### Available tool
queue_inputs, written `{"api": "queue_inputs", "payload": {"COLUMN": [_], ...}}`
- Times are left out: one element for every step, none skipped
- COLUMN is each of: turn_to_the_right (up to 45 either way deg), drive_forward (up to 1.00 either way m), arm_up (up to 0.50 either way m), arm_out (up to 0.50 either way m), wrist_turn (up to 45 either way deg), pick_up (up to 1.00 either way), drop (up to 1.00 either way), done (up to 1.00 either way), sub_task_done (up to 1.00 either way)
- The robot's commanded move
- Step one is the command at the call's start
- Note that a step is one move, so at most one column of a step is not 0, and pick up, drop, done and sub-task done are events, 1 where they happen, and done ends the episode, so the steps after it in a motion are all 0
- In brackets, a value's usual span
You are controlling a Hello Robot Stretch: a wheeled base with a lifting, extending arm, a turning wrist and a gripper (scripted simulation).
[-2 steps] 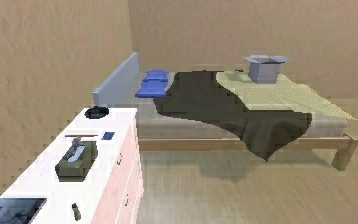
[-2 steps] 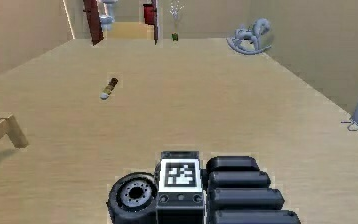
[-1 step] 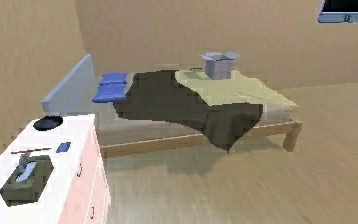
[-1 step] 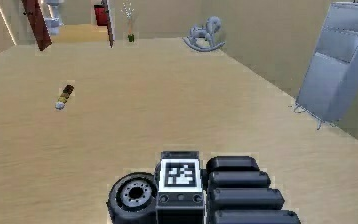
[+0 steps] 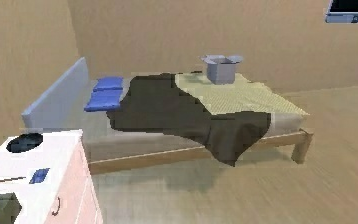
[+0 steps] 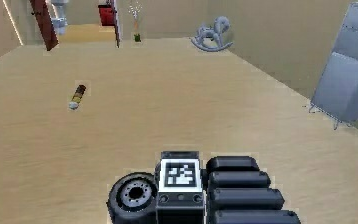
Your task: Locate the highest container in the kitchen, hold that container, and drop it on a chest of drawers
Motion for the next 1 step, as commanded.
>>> {"api": "queue_inputs", "payload": {"turn_to_the_right": [-9.0], "drive_forward": [0.0], "arm_up": [0.0], "arm_out": [0.0], "wrist_turn": [0.0], "pick_up": [0.0], "drop": [0.0], "done": [0.0], "sub_task_done": [0.0]}}
